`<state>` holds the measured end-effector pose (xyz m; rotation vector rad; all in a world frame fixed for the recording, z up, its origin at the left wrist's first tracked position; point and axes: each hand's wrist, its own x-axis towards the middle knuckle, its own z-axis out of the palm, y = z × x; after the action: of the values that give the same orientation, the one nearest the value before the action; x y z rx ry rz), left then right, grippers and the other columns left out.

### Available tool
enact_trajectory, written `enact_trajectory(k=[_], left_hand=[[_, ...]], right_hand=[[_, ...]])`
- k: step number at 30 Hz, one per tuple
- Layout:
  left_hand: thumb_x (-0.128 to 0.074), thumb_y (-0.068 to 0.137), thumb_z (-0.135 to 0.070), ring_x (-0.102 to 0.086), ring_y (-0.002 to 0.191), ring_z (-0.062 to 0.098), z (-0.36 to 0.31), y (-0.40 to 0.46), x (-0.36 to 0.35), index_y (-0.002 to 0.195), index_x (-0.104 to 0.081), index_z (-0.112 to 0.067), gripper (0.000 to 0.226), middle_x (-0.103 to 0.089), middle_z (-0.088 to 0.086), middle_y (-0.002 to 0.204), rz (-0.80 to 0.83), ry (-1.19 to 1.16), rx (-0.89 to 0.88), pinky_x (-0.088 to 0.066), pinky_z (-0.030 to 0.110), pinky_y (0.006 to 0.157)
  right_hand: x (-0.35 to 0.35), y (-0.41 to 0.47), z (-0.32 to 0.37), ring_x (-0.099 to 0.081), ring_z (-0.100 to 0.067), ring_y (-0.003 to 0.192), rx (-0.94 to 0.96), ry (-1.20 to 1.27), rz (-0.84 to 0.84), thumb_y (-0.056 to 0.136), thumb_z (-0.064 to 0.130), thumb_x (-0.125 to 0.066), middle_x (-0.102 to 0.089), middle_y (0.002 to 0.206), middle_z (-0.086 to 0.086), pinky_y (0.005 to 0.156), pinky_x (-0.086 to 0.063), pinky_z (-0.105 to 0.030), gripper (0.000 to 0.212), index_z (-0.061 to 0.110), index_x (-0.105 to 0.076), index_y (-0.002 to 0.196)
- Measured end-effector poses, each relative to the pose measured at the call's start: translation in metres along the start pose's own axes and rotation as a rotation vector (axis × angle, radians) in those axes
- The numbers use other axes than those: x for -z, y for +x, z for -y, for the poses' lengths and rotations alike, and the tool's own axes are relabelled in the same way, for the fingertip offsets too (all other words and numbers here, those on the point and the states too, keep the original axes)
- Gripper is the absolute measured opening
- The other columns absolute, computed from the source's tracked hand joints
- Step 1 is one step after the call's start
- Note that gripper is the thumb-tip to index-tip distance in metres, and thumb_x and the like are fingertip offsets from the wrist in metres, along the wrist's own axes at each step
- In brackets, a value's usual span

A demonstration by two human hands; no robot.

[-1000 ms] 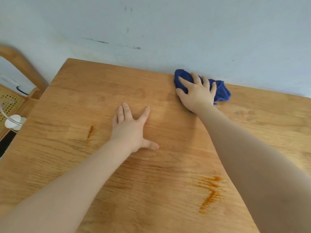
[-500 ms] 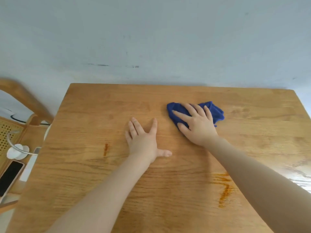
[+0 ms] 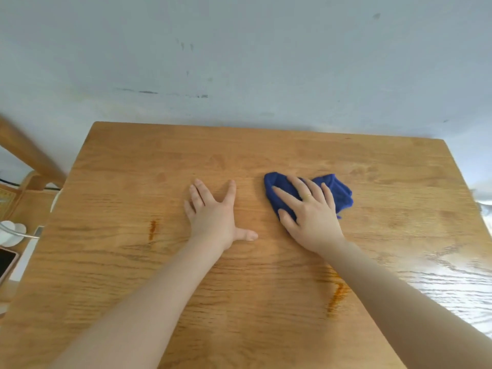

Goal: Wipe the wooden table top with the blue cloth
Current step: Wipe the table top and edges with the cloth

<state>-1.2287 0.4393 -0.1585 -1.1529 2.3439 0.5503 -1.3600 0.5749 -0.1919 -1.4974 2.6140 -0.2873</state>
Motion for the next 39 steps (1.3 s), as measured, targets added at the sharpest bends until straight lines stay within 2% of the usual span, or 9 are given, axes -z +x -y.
enact_trajectory(k=[4, 8, 11, 15, 19, 23, 29, 35, 39], left_hand=[[-0.065, 0.063, -0.071, 0.027, 0.139, 0.037, 0.004, 0.0, -0.003, 0.145, 0.017, -0.039, 0.12, 0.034, 0.025, 0.146, -0.017, -0.013, -0.004, 0.008, 0.049, 0.115], [-0.063, 0.059, -0.075, 0.024, 0.14, 0.033, 0.006, -0.004, -0.006, 0.145, 0.014, -0.042, 0.12, 0.03, 0.021, 0.149, -0.066, -0.014, 0.005, 0.007, 0.044, 0.115], [-0.061, 0.058, -0.077, 0.02, 0.142, 0.03, 0.007, -0.011, -0.006, 0.146, 0.01, -0.043, 0.118, 0.026, 0.017, 0.152, -0.099, -0.008, 0.016, 0.002, 0.042, 0.117], [-0.063, 0.066, -0.071, 0.012, 0.144, 0.029, -0.005, -0.021, 0.001, 0.149, 0.005, -0.034, 0.113, 0.017, 0.012, 0.156, -0.098, 0.026, 0.029, -0.003, 0.042, 0.117], [-0.064, 0.075, -0.059, 0.001, 0.146, 0.025, -0.038, -0.031, 0.007, 0.15, -0.002, -0.028, 0.102, 0.01, 0.001, 0.159, -0.145, 0.008, -0.123, -0.009, 0.039, 0.117], [-0.065, 0.069, -0.066, 0.004, 0.145, 0.025, -0.075, -0.028, -0.003, 0.151, -0.002, -0.022, 0.113, 0.011, 0.004, 0.158, -0.108, -0.021, -0.139, -0.01, 0.038, 0.117], [-0.071, 0.056, -0.07, -0.001, 0.144, 0.032, -0.109, -0.018, -0.015, 0.149, -0.003, -0.01, 0.13, 0.005, 0.017, 0.156, -0.105, 0.046, 0.025, -0.019, 0.039, 0.115], [-0.073, 0.058, -0.066, 0.007, 0.145, 0.027, -0.11, -0.024, -0.017, 0.149, 0.001, -0.011, 0.13, 0.011, 0.013, 0.157, -0.109, -0.034, 0.035, -0.015, 0.036, 0.116], [-0.073, 0.058, -0.066, 0.01, 0.145, 0.026, -0.107, -0.019, -0.017, 0.149, 0.004, -0.013, 0.13, 0.014, 0.012, 0.157, -0.116, -0.063, 0.026, -0.01, 0.035, 0.117]], right_hand=[[0.003, 0.051, -0.025, -0.035, -0.032, 0.132, 0.017, -0.024, 0.003, 0.077, 0.052, -0.031, -0.042, 0.144, -0.006, 0.109, -0.015, -0.055, 0.059, 0.035, -0.052, 0.13], [0.008, 0.11, -0.05, -0.019, -0.027, 0.139, -0.138, -0.037, 0.002, 0.089, 0.046, -0.038, -0.027, 0.152, -0.001, 0.114, -0.006, -0.05, 0.045, 0.039, -0.043, 0.134], [0.007, 0.1, -0.048, -0.014, -0.028, 0.141, -0.147, -0.026, 0.019, 0.093, 0.04, -0.037, -0.021, 0.155, -0.003, 0.114, -0.002, -0.051, 0.044, 0.035, -0.04, 0.136], [0.011, 0.02, -0.039, -0.032, -0.035, 0.133, 0.049, -0.047, 0.028, 0.087, 0.043, -0.04, -0.036, 0.148, -0.01, 0.112, -0.011, -0.054, 0.049, 0.031, -0.048, 0.133], [0.019, -0.002, -0.056, -0.05, -0.038, 0.116, 0.211, -0.091, 0.093, 0.081, 0.049, -0.038, -0.051, 0.136, -0.012, 0.107, -0.023, -0.053, 0.053, 0.029, -0.055, 0.128], [0.019, 0.05, -0.077, -0.045, -0.039, 0.12, 0.11, -0.06, 0.015, 0.081, 0.051, -0.032, -0.048, 0.139, -0.012, 0.108, -0.018, -0.056, 0.057, 0.028, -0.055, 0.128], [0.021, 0.101, -0.093, -0.014, -0.031, 0.14, -0.078, -0.059, 0.054, 0.093, 0.046, -0.034, -0.02, 0.155, -0.005, 0.113, 0.001, -0.051, 0.049, 0.031, -0.035, 0.14], [0.014, 0.02, -0.077, -0.04, -0.039, 0.127, 0.117, -0.027, -0.013, 0.085, 0.049, -0.035, -0.046, 0.141, -0.013, 0.107, -0.019, -0.058, 0.051, 0.025, -0.054, 0.126], [0.017, 0.061, -0.091, -0.038, -0.036, 0.128, 0.121, -0.019, -0.02, 0.086, 0.05, -0.03, -0.044, 0.143, -0.009, 0.109, -0.016, -0.056, 0.052, 0.03, -0.054, 0.127]])
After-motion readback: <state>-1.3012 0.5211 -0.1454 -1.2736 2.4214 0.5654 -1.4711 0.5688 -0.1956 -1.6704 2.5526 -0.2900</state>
